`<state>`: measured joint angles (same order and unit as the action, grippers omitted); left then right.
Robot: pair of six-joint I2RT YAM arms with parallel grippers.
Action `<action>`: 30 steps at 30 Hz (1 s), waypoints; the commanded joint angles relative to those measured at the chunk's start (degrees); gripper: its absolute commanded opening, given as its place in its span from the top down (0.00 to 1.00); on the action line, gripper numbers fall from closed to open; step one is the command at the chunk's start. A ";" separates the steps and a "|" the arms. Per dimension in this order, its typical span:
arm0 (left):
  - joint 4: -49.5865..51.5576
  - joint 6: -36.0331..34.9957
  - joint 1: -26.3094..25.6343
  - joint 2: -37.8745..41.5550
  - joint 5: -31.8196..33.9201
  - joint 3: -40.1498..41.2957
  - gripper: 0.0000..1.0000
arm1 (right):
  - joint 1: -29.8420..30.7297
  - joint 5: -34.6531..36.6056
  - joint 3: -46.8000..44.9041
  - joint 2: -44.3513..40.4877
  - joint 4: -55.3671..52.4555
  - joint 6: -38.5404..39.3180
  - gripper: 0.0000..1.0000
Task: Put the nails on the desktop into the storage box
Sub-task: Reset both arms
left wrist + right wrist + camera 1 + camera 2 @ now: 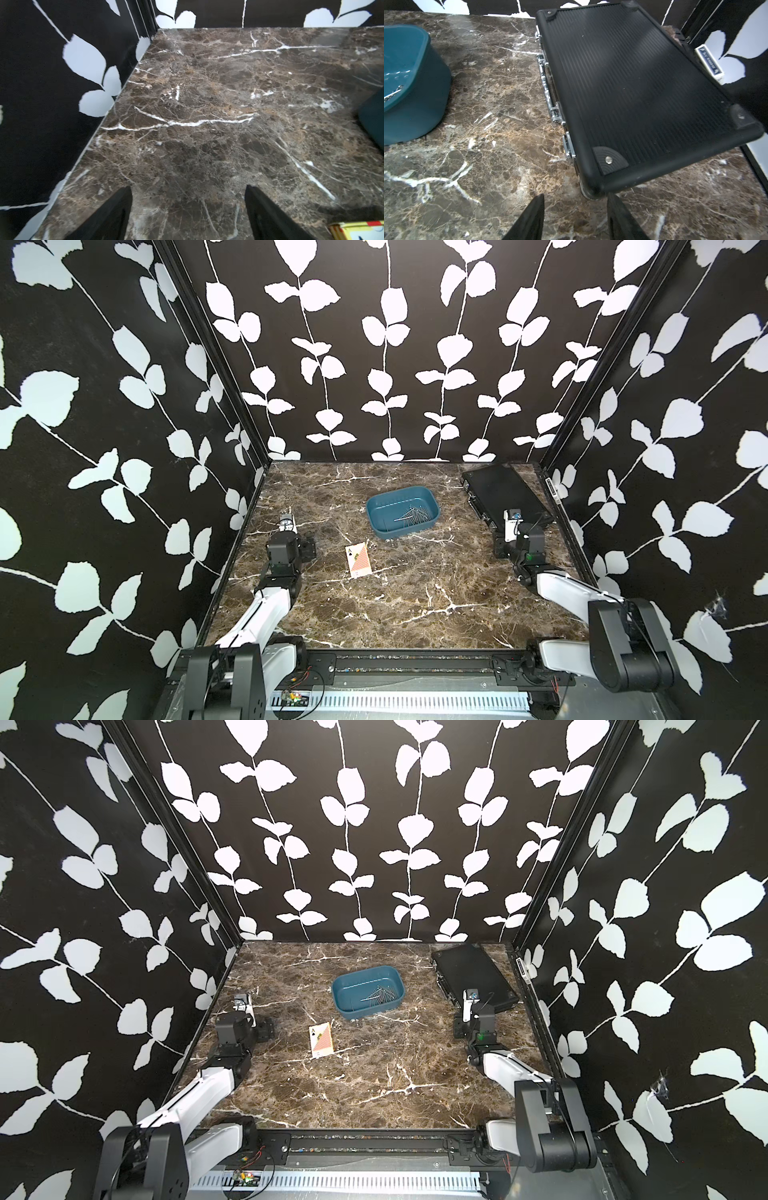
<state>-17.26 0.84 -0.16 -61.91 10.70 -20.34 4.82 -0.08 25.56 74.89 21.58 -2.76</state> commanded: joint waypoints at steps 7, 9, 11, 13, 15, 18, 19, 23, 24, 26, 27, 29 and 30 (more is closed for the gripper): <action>-19.00 -1.01 0.33 -10.25 -7.21 0.75 0.14 | -0.43 -4.29 2.62 1.88 0.05 1.69 0.48; -21.47 -1.25 0.34 -12.80 -7.47 -0.19 0.14 | -0.50 -4.68 3.32 2.59 -0.38 1.80 0.48; -23.75 -1.63 0.31 -15.36 -8.06 -1.26 0.14 | -0.60 -5.31 3.82 3.14 -0.53 1.84 0.48; -22.98 -3.43 0.26 -17.39 -9.55 -3.29 0.14 | -0.75 -5.97 4.19 3.53 -0.69 1.93 0.48; -26.77 -4.42 0.27 -19.69 -10.04 -2.73 0.14 | -0.86 -6.24 4.23 3.61 -0.55 1.98 0.48; -33.34 -4.84 0.23 -24.28 -10.19 -1.47 0.14 | -1.17 -6.08 3.82 3.52 0.36 1.92 0.47; -34.85 -5.20 0.18 -25.85 -10.74 -1.33 0.14 | -1.30 -5.67 3.56 3.37 0.89 1.84 0.47; -32.29 -6.03 -0.73 -26.58 -10.15 -2.93 0.09 | -1.99 -4.34 2.50 3.15 3.21 1.04 0.47; -34.24 -6.07 -0.80 -27.36 -10.19 -2.67 0.08 | -2.18 -4.04 2.15 3.06 4.10 0.71 0.47; -34.49 -6.09 -0.78 -27.30 -10.17 -2.59 0.01 | -2.52 -3.68 1.51 3.01 5.98 0.49 0.47; -32.72 -6.14 -0.80 -26.66 -9.98 -2.85 0.01 | -2.62 -3.33 1.16 3.00 6.82 0.32 0.48; -34.19 -6.40 -1.08 -27.29 -9.61 -2.68 0.01 | -2.89 -2.78 0.50 3.11 8.75 -0.01 0.47; -33.53 -6.34 -1.11 -27.01 -9.48 -2.82 0.01 | -3.12 -2.67 0.29 3.10 9.66 -0.20 0.47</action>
<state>-49.28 -4.58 -0.89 -90.04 1.10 -22.37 2.17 -4.16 27.38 78.13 25.65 -1.91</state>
